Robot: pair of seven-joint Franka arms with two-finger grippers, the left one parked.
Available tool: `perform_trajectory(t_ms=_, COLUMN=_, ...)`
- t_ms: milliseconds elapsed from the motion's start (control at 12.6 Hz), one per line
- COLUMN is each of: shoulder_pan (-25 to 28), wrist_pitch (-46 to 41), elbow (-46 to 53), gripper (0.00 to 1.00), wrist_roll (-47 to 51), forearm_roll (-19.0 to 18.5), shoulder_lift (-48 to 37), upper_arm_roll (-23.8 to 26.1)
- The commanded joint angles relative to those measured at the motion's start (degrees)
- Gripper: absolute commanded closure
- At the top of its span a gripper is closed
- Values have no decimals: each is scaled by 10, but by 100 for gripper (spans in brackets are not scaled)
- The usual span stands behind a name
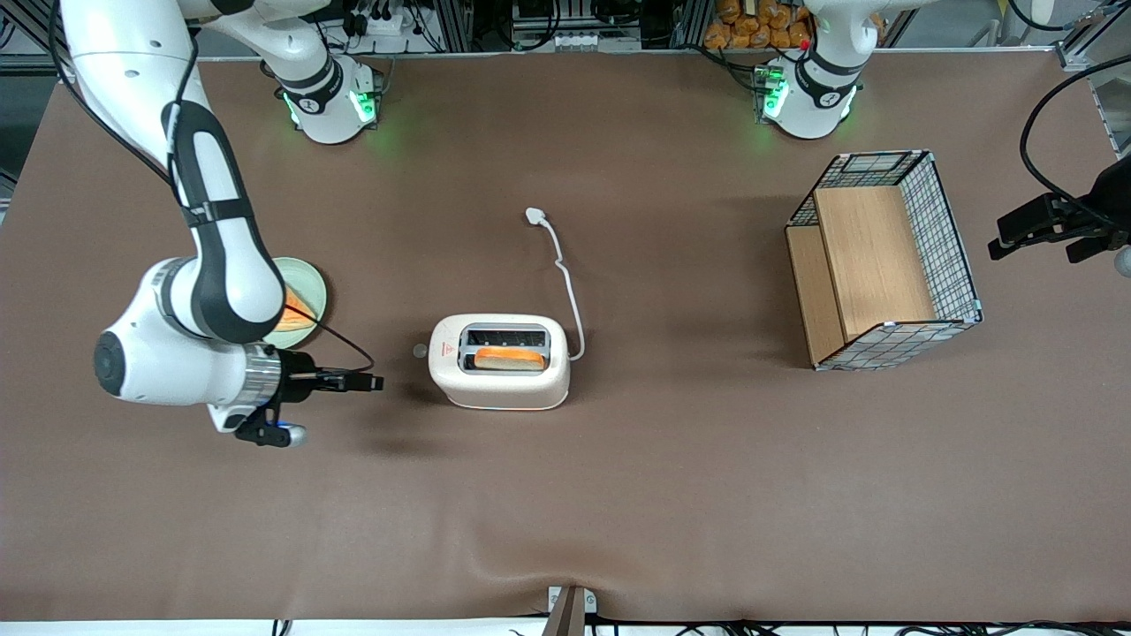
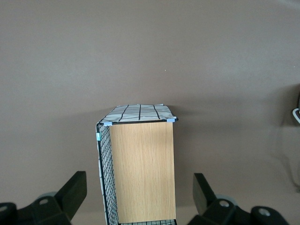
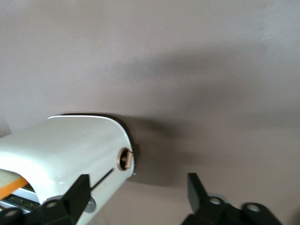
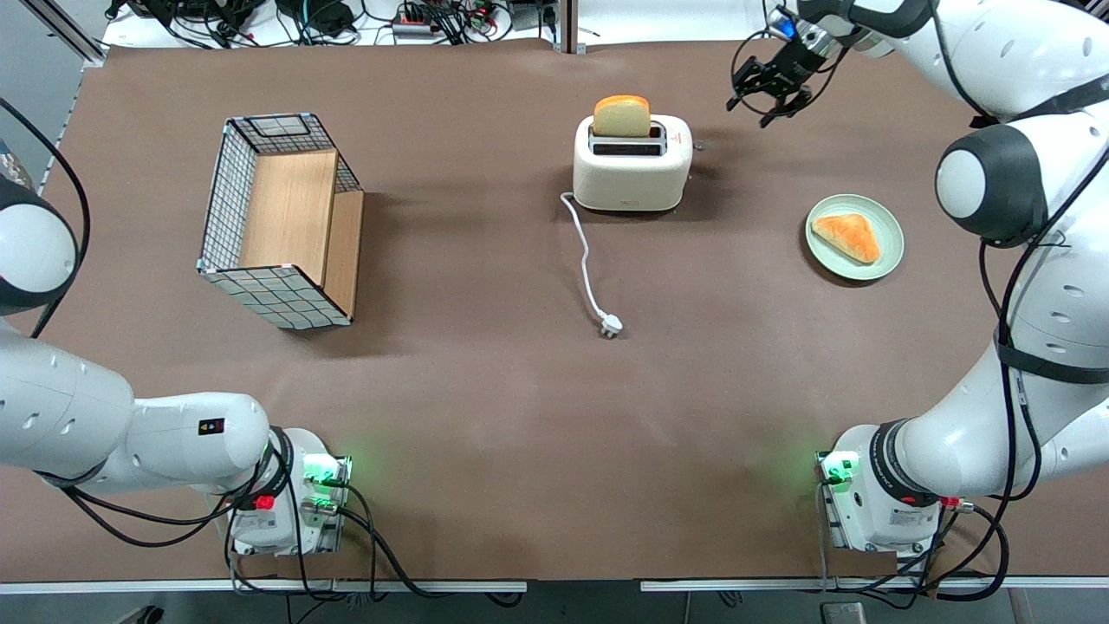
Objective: Press toaster button with right arm
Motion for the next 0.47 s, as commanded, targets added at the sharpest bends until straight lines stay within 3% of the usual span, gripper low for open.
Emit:
perform_trajectory(t_ms=0, shoulder_pan=-27, wrist_pitch=-29, elbow=-15, gripper=0, wrist_roll=-35, forearm_roll=-36, shoulder_lift=-36, upper_arm_roll=1)
perform_trajectory(t_ms=158, shoulder_pan=-39, wrist_pitch=-34, elbow=-28, gripper=0, wrist_roll=-48, forearm_roll=-98, shoulder_lift=-64, upper_arm_roll=2)
perform_trajectory(t_ms=395, shoulder_pan=-55, wrist_pitch=-31, elbow=-85, gripper=0, wrist_roll=-64, forearm_roll=-160, shoulder_lift=-124, upper_arm_roll=1)
